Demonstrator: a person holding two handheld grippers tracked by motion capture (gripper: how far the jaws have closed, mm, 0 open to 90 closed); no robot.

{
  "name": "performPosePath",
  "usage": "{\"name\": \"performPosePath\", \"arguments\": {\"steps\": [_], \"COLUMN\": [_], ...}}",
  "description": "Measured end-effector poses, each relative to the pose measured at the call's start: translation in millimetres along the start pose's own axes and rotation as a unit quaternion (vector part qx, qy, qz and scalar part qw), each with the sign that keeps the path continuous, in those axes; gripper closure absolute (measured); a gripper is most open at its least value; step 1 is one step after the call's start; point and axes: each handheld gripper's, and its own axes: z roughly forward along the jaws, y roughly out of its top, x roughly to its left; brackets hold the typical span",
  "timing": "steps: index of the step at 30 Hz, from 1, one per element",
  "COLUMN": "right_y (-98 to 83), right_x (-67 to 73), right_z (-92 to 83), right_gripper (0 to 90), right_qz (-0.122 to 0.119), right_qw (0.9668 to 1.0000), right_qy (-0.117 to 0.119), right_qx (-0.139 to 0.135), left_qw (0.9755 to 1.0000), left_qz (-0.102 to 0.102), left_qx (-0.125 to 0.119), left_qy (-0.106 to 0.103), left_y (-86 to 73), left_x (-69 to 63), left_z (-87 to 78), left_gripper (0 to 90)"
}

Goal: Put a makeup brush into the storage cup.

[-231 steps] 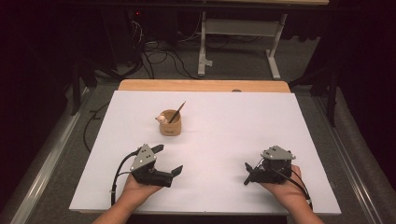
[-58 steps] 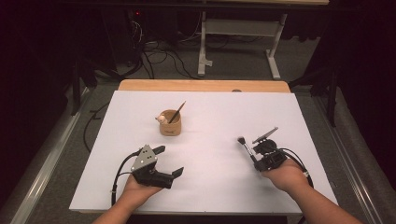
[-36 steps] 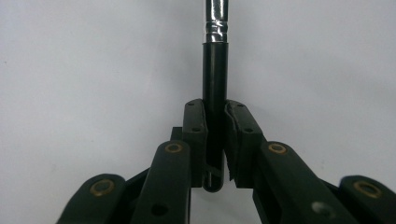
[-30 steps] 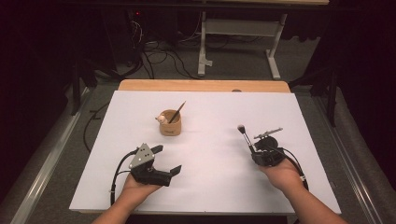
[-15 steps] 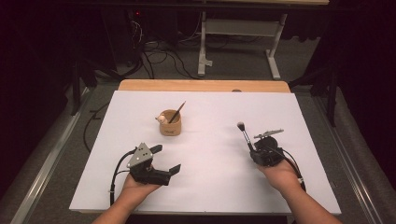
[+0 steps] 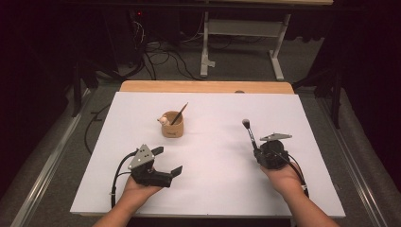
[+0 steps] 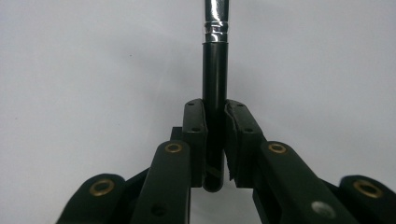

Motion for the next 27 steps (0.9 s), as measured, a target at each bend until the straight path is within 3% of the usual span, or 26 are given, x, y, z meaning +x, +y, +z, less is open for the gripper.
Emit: {"name": "performPosePath", "arguments": {"steps": [11,21,27], "right_y": [-4.6,-10.5,-13.3], "right_x": [-0.7,-6.0,-6.6], "right_z": [0.5,1.9,3.0], "right_gripper": [81.6,81.6,81.6], "right_qz": [0.000,0.018,0.005], "right_qw": [0.9989,0.9962,0.9938], "right_qy": [-0.004,0.005,-0.002], "right_qx": [-0.046,-0.085,-0.111], "left_qw": [1.0000,1.0000,0.9999], "left_qz": [-0.001,-0.004,-0.006], "left_qx": [0.002,0.005,0.006], "left_qy": [0.003,0.004,0.007], "left_y": [-0.5,-2.0,-2.2], "left_x": [1.7,3.2,5.2], "left_z": [0.5,2.1,2.1], "left_gripper": [0.4,0.4,0.5]}}
